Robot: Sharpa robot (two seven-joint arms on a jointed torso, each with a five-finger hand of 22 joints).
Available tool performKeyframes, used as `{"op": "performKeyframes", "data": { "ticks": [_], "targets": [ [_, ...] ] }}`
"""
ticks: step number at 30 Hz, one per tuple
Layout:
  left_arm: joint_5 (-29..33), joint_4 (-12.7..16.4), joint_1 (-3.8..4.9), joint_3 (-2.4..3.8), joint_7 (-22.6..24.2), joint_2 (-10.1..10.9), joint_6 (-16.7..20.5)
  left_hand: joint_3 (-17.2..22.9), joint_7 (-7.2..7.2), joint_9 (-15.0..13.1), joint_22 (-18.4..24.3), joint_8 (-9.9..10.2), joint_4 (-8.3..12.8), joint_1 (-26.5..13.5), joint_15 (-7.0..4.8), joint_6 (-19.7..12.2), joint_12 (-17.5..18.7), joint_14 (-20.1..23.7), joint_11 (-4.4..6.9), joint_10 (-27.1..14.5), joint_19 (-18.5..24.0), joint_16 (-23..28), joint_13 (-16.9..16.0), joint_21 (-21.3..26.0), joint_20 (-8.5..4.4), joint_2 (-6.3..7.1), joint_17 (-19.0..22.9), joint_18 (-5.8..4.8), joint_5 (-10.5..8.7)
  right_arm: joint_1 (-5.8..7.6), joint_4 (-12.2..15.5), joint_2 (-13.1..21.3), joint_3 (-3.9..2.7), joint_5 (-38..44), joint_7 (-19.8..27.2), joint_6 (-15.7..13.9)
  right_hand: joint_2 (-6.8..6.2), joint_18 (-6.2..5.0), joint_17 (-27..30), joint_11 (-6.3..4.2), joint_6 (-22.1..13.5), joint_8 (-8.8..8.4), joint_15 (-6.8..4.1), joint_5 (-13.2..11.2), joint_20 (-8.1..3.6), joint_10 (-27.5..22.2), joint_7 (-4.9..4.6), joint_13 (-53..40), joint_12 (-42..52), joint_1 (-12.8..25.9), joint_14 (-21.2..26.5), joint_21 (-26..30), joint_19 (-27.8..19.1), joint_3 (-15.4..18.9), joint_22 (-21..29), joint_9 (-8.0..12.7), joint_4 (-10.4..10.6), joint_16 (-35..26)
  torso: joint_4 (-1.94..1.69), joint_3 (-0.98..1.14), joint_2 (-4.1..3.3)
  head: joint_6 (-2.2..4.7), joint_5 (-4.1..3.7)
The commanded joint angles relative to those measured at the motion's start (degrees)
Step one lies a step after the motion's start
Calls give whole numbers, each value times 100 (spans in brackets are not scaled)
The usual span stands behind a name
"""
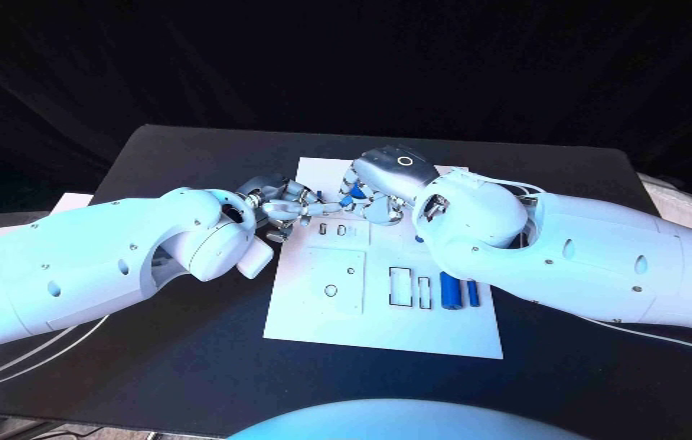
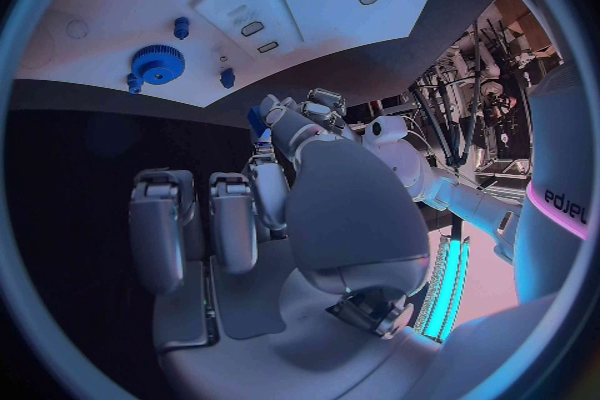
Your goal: Assemble the parts on the task board
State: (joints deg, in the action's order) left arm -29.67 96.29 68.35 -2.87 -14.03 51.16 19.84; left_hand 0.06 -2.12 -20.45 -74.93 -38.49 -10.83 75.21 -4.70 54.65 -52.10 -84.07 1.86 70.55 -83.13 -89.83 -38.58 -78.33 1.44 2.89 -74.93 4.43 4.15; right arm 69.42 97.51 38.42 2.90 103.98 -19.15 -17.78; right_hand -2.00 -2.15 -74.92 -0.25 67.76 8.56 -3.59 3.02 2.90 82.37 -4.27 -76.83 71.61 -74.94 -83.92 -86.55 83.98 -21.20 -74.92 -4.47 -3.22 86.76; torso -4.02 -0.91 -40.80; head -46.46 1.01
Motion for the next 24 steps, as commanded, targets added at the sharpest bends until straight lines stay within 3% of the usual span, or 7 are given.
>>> {"op": "performKeyframes", "data": {
  "ticks": [1,11,24],
  "targets": [
    [-36,1,-3,4,-32,-14,-58,13,12,11,-45,-38,41,77,-55,37,-15,-593,11,34,-17,-17,-9,-18,-28,-39,-1507,-83,33,-7,50,-5,-2,49,66,-186,59,73,-1048,-9,34,23,-41,46,-53,31,16,-105,30,-19,-509,-33,278,-2,-920,-179,22,32,2,-1,-1,-1,9],
    [-81,-15,-3,5,-101,-17,-58,74,28,40,-55,-27,120,292,-68,41,1,-593,27,38,-12,-17,-8,-21,-41,-137,-1507,-84,42,-25,167,44,-3,49,105,-286,63,76,-1053,-11,33,24,-43,54,-54,29,17,-102,24,-27,-510,-40,286,-8,-933,-180,17,36,1,1,-2,-13,20],
    [-89,-22,-3,5,-123,-21,-41,83,30,46,-58,-24,132,322,-70,42,5,-593,29,38,-12,-17,-6,-22,-43,-148,-1507,-84,42,-32,231,49,-3,-22,155,-197,63,76,-1052,-12,33,24,-44,60,-55,30,18,-105,27,-32,-510,-40,286,-11,-933,-180,12,34,9,-4,2,-20,27]
  ]
}}
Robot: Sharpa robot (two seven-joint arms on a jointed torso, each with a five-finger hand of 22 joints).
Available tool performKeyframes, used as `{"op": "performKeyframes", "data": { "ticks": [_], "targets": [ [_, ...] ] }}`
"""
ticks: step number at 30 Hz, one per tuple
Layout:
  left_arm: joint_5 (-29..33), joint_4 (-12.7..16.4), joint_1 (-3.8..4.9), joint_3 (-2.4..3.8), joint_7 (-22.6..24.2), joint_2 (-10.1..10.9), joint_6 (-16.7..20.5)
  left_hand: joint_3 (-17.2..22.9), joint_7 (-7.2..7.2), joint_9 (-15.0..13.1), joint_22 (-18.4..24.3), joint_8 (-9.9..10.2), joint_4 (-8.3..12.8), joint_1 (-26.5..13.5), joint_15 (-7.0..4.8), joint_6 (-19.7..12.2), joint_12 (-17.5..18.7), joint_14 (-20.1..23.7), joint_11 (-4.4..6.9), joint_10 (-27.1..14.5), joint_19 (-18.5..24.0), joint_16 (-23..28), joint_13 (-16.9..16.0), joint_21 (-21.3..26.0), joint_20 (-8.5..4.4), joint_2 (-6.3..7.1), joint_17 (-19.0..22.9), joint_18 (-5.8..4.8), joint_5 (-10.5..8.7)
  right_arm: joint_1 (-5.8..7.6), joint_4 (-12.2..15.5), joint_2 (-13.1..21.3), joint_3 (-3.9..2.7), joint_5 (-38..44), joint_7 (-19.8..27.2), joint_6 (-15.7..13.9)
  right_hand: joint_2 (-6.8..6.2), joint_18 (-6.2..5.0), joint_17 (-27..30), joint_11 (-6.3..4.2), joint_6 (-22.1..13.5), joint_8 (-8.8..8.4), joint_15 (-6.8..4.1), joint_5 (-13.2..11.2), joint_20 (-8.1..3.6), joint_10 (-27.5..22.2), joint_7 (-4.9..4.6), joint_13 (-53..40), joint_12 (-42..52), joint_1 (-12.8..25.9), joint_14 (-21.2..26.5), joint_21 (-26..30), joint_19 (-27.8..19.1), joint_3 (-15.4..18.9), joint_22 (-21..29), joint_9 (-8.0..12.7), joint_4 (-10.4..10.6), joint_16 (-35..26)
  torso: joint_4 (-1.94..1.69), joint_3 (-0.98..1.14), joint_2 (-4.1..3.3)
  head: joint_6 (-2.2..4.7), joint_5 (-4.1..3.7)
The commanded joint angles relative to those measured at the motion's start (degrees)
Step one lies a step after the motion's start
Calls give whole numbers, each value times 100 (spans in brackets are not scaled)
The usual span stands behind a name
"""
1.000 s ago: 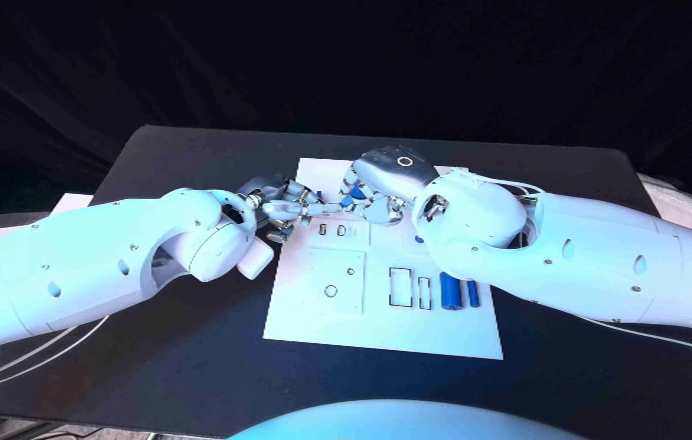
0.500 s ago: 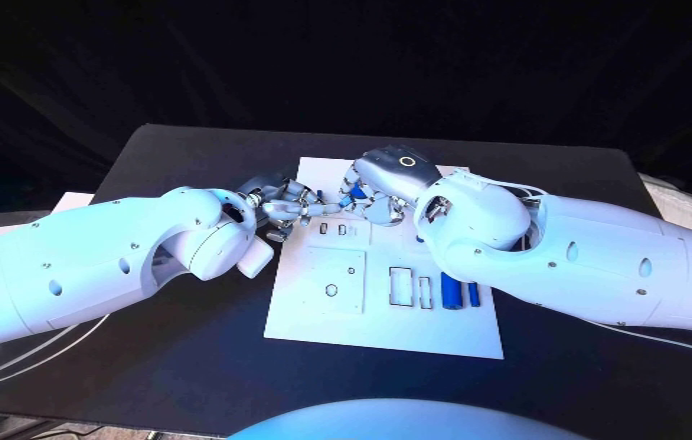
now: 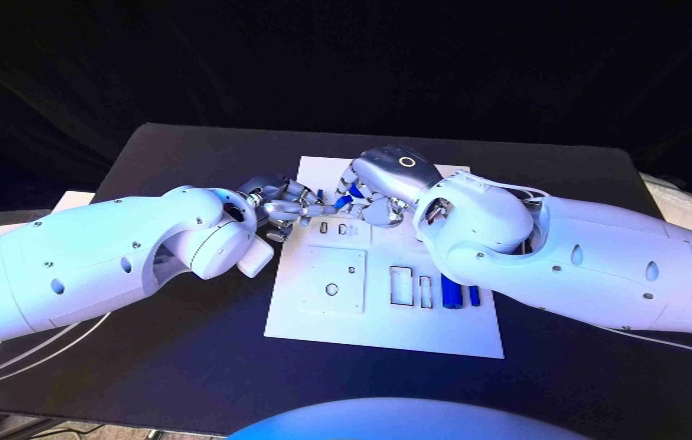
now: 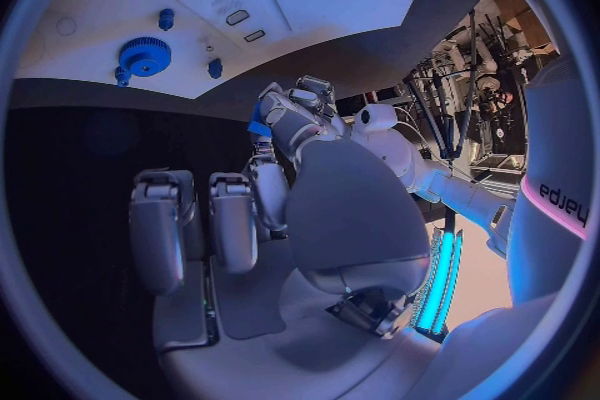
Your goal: Assemble the parts on the task board
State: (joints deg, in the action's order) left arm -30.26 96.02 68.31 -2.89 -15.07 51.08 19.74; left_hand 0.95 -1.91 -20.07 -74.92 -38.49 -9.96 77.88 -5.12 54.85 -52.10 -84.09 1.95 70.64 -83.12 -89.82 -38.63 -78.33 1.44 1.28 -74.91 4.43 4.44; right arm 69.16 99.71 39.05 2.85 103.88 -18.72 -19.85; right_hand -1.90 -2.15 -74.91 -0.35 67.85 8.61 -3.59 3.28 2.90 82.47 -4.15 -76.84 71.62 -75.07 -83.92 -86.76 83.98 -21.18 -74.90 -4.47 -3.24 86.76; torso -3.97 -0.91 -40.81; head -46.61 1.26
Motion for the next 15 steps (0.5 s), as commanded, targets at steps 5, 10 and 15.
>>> {"op": "performKeyframes", "data": {
  "ticks": [5,10,15],
  "targets": [
    [-30,8,0,8,-18,-14,-28,-21,2,12,-62,-24,30,36,-28,24,5,-591,16,32,-13,-18,-2,-23,-44,20,-1509,-85,5,-6,-3,-41,2,-42,123,79,50,76,-1055,-2,22,20,-45,36,-56,20,5,-105,25,-21,-510,-19,286,-13,-933,-181,12,36,-4,-4,1,-10,-2],
    [-30,13,1,8,-21,-10,-14,-30,0,14,-59,-24,23,26,-27,26,4,-591,14,36,-11,-18,-4,-21,-44,23,-1509,-84,3,-6,-26,-65,3,-55,126,175,51,76,-1055,-2,21,20,-45,36,-57,19,5,-104,23,-22,-510,-19,287,-13,-934,-181,11,35,-7,-6,1,-18,2],
    [-32,9,1,8,-43,8,-18,-34,-1,15,-59,-24,19,21,-26,28,7,-591,13,35,-11,-18,1,-21,-44,24,-1509,-84,2,-5,-60,-64,5,33,67,199,51,76,-1055,-2,21,20,-45,36,-57,19,5,-104,23,-22,-510,-19,287,-13,-934,-181,11,35,-2,-6,2,-15,0]
  ]
}}
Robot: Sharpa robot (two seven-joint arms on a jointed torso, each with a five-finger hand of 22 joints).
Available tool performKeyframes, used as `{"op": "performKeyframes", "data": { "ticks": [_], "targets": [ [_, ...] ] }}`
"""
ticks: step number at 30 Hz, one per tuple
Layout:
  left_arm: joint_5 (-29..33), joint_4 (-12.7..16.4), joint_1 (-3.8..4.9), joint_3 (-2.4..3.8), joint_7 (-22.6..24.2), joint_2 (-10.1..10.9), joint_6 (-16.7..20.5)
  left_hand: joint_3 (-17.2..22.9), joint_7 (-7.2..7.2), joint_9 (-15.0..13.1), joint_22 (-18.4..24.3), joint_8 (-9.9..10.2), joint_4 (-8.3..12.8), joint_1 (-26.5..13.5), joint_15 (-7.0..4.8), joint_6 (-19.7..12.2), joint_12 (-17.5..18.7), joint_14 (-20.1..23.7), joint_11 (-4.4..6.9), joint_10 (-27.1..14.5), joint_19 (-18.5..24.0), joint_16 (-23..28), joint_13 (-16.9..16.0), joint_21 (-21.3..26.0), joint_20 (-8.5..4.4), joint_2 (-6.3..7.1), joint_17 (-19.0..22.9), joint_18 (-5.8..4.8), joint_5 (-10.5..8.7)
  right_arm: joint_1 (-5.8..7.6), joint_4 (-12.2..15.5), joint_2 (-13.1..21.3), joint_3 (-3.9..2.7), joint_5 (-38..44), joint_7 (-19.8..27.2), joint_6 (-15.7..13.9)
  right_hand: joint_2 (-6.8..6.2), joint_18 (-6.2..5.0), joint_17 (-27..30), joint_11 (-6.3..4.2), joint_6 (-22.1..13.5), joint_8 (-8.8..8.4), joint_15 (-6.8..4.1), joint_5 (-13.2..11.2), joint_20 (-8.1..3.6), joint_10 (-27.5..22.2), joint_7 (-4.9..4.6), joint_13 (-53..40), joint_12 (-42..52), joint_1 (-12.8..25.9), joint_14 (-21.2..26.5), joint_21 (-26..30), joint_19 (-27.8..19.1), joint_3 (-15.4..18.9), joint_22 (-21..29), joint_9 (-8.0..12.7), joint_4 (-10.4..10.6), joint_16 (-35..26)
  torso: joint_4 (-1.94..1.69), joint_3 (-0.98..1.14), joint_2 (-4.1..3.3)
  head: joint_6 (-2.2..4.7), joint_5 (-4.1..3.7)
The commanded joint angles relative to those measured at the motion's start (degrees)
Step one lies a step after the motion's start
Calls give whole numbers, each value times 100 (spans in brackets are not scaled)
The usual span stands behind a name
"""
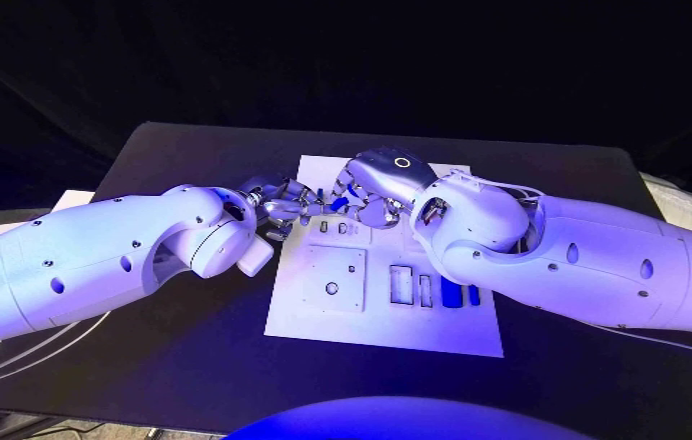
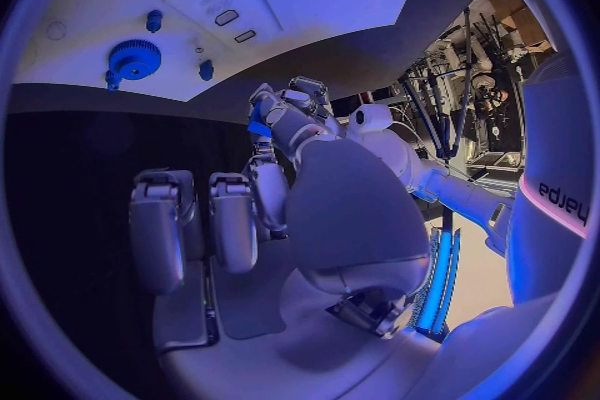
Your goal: Assemble the parts on the task board
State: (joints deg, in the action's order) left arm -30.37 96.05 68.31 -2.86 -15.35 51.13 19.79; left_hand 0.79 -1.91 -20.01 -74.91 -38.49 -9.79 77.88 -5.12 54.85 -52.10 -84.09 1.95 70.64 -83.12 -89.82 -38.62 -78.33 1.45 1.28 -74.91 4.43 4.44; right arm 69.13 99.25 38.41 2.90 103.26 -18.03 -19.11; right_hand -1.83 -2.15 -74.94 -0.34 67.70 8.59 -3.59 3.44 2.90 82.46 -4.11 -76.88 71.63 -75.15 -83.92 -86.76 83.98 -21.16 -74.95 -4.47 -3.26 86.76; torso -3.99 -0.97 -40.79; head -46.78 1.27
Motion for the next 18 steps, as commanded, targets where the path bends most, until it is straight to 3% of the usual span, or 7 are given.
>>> {"op": "performKeyframes", "data": {
  "ticks": [1,5,10,15,18],
  "targets": [
    [-24,-3,1,5,-25,10,-31,-18,0,8,-56,-24,4,23,-26,28,7,-591,14,36,-9,-18,-2,-18,-44,24,-1509,-83,2,-2,-19,7,0,132,-22,131,45,76,-1052,-3,37,22,-45,19,-57,20,1,-100,23,-14,-510,-20,287,-16,-931,-181,13,36,-3,1,1,-2,-2],
    [-45,-97,2,5,-53,53,-43,-11,7,12,-59,-23,17,53,-27,29,13,-591,18,35,-9,-18,4,-19,-44,19,-1509,-84,7,1,-31,22,1,279,-89,269,46,78,-1052,-3,37,22,-46,18,-57,22,1,-102,26,-17,-510,-23,290,-17,-936,-182,12,35,-4,3,2,1,0],
    [-59,-317,4,9,-17,144,-6,4,13,21,-66,-19,44,112,-30,32,24,-591,23,32,-10,-18,12,-23,-46,10,-1509,-85,11,21,-84,-26,8,435,-139,735,48,78,-1056,-4,37,24,-46,17,-58,18,2,-96,15,-24,-511,-23,291,-21,-937,-183,6,38,-1,7,1,6,7],
    [-3,-498,6,16,124,250,89,17,15,28,-59,-14,61,151,-33,32,38,-591,25,28,-5,-18,26,-16,-48,-1,-1509,-83,13,80,-302,-198,47,642,-117,1209,48,78,-1057,-5,35,24,-47,8,-59,16,2,-95,11,-35,-511,-24,291,-26,-938,-184,-3,38,3,-11,-5,2,4],
    [117,-528,16,19,206,313,271,-20,-4,37,31,-6,30,100,-27,24,95,-591,12,-2,41,-18,93,59,-46,22,-1509,-61,0,118,-491,-319,91,801,-82,1385,43,77,-1057,-4,32,26,-47,2,-61,15,-1,-98,12,-55,-511,-22,289,-32,-935,-186,-22,38,-16,-15,-1,4,-17]
  ]
}}
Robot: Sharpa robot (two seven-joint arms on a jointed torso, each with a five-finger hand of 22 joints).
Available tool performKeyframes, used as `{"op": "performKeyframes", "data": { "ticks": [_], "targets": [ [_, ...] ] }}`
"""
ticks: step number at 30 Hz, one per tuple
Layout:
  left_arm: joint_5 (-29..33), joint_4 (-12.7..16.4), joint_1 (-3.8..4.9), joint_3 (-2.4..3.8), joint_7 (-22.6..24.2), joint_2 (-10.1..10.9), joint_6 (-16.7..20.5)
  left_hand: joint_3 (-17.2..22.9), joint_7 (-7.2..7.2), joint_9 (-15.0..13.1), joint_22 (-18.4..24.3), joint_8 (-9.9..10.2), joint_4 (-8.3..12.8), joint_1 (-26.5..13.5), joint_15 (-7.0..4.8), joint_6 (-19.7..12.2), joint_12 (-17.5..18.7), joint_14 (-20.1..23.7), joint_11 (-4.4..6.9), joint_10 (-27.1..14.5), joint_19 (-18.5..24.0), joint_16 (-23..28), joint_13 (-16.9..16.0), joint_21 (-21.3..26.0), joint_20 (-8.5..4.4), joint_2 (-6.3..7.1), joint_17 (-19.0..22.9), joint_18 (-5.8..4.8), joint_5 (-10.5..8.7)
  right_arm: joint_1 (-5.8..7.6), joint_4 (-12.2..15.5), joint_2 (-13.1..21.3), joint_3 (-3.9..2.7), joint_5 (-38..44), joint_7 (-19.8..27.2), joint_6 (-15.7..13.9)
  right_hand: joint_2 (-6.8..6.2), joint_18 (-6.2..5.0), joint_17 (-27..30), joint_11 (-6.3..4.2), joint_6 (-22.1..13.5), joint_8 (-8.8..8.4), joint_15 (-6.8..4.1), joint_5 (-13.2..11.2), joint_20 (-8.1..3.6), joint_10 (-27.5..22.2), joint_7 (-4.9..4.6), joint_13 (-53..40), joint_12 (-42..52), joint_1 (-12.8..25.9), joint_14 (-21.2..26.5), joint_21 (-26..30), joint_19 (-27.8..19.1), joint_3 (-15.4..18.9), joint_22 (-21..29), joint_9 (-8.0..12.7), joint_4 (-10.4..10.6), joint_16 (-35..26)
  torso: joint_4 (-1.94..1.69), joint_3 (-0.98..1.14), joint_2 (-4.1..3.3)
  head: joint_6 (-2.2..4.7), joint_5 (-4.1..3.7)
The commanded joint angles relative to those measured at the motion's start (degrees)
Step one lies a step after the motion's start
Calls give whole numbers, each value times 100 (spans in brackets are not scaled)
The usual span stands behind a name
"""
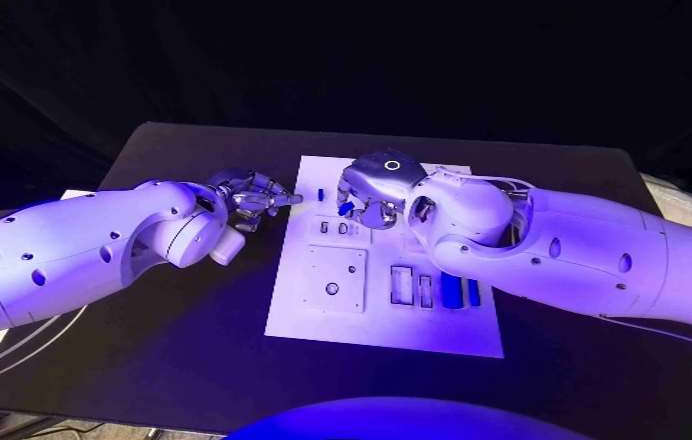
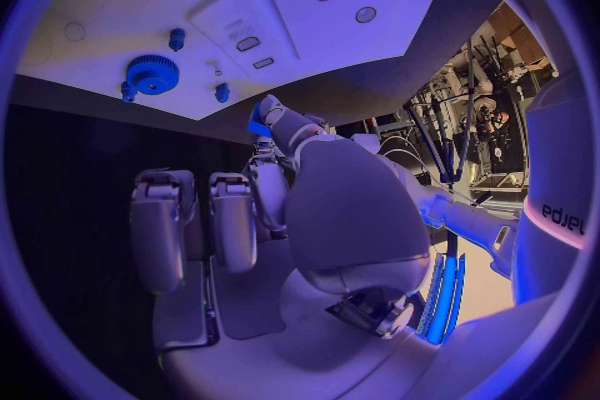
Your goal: Assemble the parts on the task board
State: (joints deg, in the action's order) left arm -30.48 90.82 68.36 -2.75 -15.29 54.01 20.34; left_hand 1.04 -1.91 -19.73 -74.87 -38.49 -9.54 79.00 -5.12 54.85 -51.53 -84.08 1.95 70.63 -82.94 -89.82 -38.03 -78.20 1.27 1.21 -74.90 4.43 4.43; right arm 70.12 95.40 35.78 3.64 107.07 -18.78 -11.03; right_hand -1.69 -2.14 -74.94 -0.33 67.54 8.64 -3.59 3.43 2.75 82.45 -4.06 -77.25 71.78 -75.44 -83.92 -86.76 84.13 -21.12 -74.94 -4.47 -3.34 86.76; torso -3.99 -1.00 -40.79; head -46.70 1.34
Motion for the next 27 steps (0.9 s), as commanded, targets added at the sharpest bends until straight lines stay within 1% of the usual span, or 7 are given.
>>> {"op": "performKeyframes", "data": {
  "ticks": [1,3,5,8,12,22,27],
  "targets": [
    [150,2,17,8,216,51,260,-85,-13,13,58,-6,-20,-58,-20,24,59,-592,4,-13,41,-18,60,75,-25,58,-1510,-54,-6,27,-159,-86,30,464,8,623,28,77,-1057,-5,48,22,-47,3,-46,16,-6,-62,-3,-27,-511,-22,274,-37,-936,-186,-15,38,-22,-7,-3,-14,-30],
    [200,40,28,9,264,118,355,-182,-26,17,101,-13,-73,-153,-8,28,104,-592,-9,-29,68,-18,117,115,-15,114,-1510,-44,-12,42,-275,-147,58,537,59,720,25,78,-1054,-4,48,23,-47,3,-46,13,-6,-59,-9,-33,-510,-23,275,-38,-939,-187,-22,36,-31,0,-10,-19,-17],
    [243,80,34,9,307,167,409,-199,-28,18,109,-13,-81,-163,-6,27,120,-592,-11,-36,74,-18,137,123,-13,120,-1510,-42,-12,49,-364,-194,81,571,131,796,20,76,-1048,-4,48,25,-47,4,-46,10,-7,-57,-14,-39,-508,-19,271,-38,-932,-188,-29,32,-24,5,-10,-28,0],
    [292,123,43,10,358,209,461,-199,-28,18,110,-13,-81,-163,-6,27,129,-592,-11,-41,74,-18,148,123,-13,118,-1510,-42,-11,54,-472,-250,109,537,264,902,22,77,-1051,-3,47,26,-47,13,-46,9,-8,-58,-15,-49,-509,-20,273,-44,-934,-190,-38,34,-33,-1,-15,-37,-2],
    [358,177,56,10,422,241,501,-199,-25,20,110,-14,-82,-153,-6,26,152,-592,-10,-53,75,-18,176,125,-12,102,-1510,-41,-5,58,-604,-327,162,542,429,989,27,78,-1046,-2,46,29,-46,29,-44,6,-11,-56,-22,-62,-508,-23,275,-53,-939,-193,-49,30,-27,-8,-16,-44,-7],
    [447,242,62,10,493,256,491,-199,-25,22,115,-12,-80,-144,-5,22,182,-592,-9,-69,78,-18,213,130,-11,94,-1510,-40,-2,59,-682,-389,286,683,785,862,19,78,-1046,1,41,29,-45,35,-44,-13,-14,-30,-66,-66,-508,-23,275,-52,-939,-194,-57,29,-18,6,-13,-72,19],
    [459,245,62,10,496,239,476,-200,-25,23,112,-10,-80,-138,-5,19,189,-592,-10,-74,77,-18,220,128,-11,88,-1510,-41,0,56,-707,-410,408,790,850,794,12,78,-1044,3,38,28,-43,37,-43,-17,-16,-26,-73,-69,-507,-23,276,-52,-940,-194,-65,28,-18,7,-11,-81,20]
  ]
}}
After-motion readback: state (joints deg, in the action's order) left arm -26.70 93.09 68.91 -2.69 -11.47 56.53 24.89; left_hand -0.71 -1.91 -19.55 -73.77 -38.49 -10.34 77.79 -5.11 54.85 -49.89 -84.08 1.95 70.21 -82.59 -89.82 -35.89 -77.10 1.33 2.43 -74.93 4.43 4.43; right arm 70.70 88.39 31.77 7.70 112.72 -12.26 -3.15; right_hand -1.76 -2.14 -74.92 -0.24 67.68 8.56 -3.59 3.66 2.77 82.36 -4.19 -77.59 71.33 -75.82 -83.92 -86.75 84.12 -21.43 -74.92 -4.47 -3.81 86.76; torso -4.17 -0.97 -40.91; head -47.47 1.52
